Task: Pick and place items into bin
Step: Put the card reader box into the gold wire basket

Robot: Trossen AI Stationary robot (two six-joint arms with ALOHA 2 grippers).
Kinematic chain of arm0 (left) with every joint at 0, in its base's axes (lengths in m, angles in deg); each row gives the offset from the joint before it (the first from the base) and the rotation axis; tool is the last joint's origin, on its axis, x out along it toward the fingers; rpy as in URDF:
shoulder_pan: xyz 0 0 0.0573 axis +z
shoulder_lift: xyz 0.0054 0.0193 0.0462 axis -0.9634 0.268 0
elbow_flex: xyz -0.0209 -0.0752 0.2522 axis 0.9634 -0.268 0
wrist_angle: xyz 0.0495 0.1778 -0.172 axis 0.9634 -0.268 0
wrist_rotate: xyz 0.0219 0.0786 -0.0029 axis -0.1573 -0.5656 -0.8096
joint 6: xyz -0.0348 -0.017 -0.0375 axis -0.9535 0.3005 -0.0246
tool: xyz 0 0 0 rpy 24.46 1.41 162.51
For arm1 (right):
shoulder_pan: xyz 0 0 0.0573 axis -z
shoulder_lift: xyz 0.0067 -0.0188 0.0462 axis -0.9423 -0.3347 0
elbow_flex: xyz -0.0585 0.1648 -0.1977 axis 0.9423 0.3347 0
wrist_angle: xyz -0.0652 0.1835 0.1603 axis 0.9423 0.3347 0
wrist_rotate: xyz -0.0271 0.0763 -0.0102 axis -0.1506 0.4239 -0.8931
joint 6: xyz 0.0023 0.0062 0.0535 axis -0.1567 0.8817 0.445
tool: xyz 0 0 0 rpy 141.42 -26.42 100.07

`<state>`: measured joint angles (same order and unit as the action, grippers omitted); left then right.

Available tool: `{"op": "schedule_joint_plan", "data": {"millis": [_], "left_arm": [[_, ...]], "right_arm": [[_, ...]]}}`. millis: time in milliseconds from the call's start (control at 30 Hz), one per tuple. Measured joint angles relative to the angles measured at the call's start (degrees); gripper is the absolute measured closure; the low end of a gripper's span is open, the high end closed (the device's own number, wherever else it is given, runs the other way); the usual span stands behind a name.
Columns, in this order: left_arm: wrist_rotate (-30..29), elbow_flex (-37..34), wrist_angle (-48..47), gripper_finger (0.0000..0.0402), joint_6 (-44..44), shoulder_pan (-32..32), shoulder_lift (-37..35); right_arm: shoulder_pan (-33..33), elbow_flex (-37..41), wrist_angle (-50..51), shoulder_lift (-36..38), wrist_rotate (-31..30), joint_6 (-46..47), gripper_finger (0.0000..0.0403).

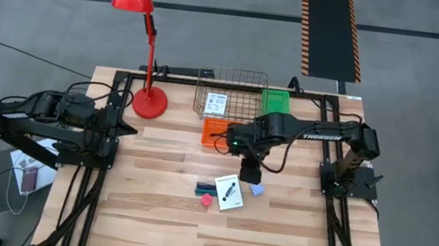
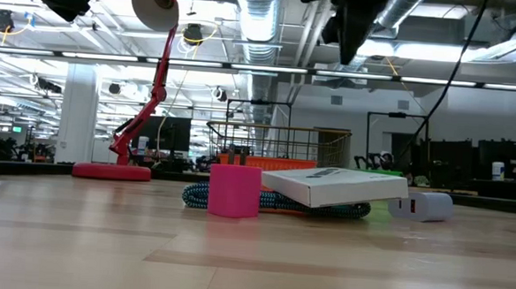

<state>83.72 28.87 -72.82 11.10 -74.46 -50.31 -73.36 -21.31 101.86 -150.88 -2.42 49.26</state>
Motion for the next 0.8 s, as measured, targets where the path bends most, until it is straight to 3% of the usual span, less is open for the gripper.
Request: {"op": "schedule_joint_plan", "data": {"millis": [200,800], "left_arm": [[0.0,0.0,0.0,0.0401,0.3,0.0,0.0],[0.0,0.0,0.0,0.0401,0.2,0.0,0.0]], "right_arm": [[-0.9,0.3,-6.3,-1.1,-0.1,-0.6,0.0290],[-5.1,0.3,-5.1,-4.7,-0.2,-2.1,0.0290]]}}
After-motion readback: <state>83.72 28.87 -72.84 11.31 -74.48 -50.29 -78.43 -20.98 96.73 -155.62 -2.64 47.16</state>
